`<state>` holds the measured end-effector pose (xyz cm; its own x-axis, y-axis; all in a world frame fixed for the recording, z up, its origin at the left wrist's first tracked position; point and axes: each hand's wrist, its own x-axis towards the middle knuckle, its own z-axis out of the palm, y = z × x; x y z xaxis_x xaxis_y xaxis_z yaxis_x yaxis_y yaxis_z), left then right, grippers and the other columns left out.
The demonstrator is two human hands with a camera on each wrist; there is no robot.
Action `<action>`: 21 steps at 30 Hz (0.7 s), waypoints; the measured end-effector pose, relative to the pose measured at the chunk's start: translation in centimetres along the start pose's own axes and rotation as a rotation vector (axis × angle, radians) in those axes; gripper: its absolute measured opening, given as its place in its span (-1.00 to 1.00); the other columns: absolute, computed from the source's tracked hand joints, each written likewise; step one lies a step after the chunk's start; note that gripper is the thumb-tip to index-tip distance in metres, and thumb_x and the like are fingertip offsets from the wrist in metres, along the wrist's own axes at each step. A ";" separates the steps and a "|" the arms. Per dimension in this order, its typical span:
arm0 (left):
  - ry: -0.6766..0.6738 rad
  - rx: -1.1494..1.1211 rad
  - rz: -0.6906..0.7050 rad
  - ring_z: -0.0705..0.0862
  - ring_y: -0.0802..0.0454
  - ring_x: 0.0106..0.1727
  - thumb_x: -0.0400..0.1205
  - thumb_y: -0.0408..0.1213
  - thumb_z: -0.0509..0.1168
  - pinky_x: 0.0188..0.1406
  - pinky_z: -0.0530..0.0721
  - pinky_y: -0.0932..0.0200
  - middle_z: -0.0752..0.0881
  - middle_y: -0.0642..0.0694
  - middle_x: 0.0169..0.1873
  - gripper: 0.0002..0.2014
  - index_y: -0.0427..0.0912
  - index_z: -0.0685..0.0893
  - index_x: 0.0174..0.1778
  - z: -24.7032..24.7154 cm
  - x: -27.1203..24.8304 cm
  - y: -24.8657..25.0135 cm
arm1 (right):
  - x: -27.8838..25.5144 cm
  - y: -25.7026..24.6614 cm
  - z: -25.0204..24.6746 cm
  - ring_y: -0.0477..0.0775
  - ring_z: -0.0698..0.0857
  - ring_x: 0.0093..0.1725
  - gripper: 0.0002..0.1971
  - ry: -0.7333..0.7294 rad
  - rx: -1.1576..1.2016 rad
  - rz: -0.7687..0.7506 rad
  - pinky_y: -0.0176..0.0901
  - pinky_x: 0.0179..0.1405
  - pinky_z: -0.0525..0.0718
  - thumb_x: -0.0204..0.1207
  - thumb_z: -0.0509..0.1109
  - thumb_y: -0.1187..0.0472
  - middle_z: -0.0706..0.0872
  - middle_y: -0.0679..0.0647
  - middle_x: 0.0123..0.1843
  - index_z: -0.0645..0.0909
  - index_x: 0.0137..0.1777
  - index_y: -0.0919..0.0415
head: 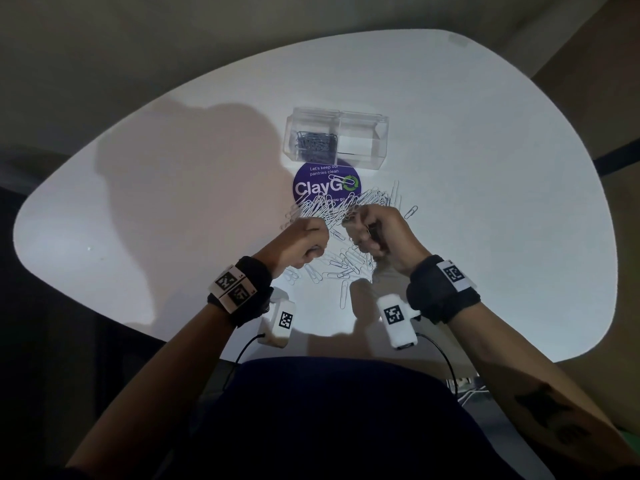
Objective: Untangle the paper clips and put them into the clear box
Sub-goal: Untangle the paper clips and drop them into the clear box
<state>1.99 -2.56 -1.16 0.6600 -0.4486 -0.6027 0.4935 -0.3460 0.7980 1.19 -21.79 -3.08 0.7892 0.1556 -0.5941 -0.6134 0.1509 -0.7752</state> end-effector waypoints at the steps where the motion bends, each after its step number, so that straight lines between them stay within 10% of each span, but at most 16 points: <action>1: -0.008 0.014 0.012 0.15 0.06 -0.54 0.51 -0.49 0.12 -0.49 0.01 0.15 0.31 -0.18 -0.48 -0.84 -0.22 0.34 -0.37 0.2 0.0 0.0 | -0.1 0.0 -0.1 0.02 0.20 -0.56 -0.81 0.010 -0.036 -0.012 -0.17 -0.57 0.03 0.35 0.22 0.22 0.48 0.16 -0.43 0.51 -0.48 0.16; 7: 0.128 0.257 0.062 0.35 0.11 -0.46 0.68 -0.12 0.30 -0.43 0.29 0.21 0.39 -0.03 -0.45 -0.66 -0.19 0.40 -0.34 0.8 1.1 -1.2 | -0.2 1.4 -0.6 -0.08 0.41 -0.58 -0.77 -0.006 -0.433 -0.177 -0.27 -0.54 0.39 0.59 0.45 0.19 0.73 0.27 -0.30 0.71 -0.29 0.27; 13: 0.221 0.718 0.198 0.54 0.28 -0.36 0.55 -0.02 0.42 -0.35 0.36 0.31 0.56 0.30 -0.49 -0.83 0.03 0.58 -0.12 0.9 0.7 -2.2 | -0.9 3.3 -2.3 -0.14 0.72 -0.29 -0.87 -0.123 -0.958 -0.414 -0.03 -0.10 0.70 0.37 0.63 0.19 0.79 -0.26 -0.02 0.79 -0.14 -0.05; 21: 0.249 1.232 0.350 0.75 0.01 -0.08 0.54 0.02 0.41 -0.15 0.49 0.17 0.81 0.08 -0.19 -0.84 0.11 0.73 -0.02 1.5 1.3 -2.7 | -1.6 2.3 -1.4 -0.17 0.68 -0.19 -0.85 -0.121 -1.298 -0.499 -0.14 -0.13 0.64 0.32 0.64 0.19 0.79 -0.25 0.03 0.81 -0.13 -0.02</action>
<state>0.64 -3.48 -4.05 0.7992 -0.5504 -0.2416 -0.4778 -0.8255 0.3002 -1.45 -23.07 -4.23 0.8648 0.4467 -0.2291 0.2478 -0.7766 -0.5792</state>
